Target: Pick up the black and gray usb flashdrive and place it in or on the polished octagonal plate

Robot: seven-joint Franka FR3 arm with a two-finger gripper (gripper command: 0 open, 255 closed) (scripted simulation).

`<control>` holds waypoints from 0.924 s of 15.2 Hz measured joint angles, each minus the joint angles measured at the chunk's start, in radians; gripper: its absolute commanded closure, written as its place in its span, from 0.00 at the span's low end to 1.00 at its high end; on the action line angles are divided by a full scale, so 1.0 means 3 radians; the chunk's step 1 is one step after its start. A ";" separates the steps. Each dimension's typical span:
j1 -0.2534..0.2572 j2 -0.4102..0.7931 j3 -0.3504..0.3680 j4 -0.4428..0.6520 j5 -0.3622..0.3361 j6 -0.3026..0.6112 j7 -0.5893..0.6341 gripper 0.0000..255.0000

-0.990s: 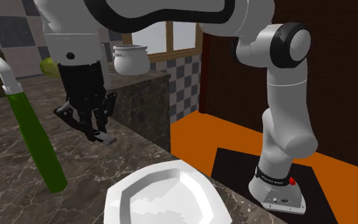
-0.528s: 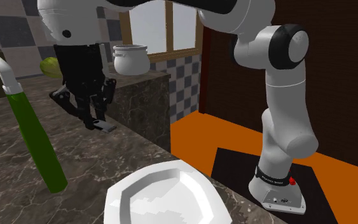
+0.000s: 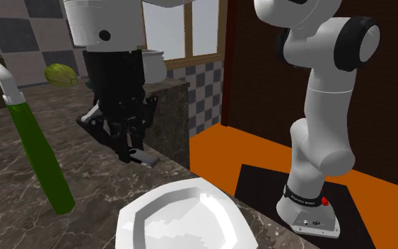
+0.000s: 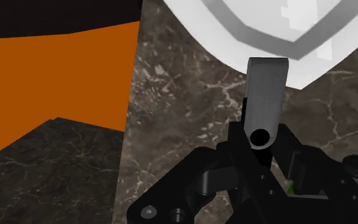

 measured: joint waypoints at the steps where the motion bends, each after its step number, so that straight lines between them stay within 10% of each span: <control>1: 0.0049 -0.0005 0.0039 0.0022 0.0000 -0.0026 0.0084 1.00; 14: 0.0268 -0.0472 0.0256 -0.0630 0.0244 0.0234 0.0540 1.00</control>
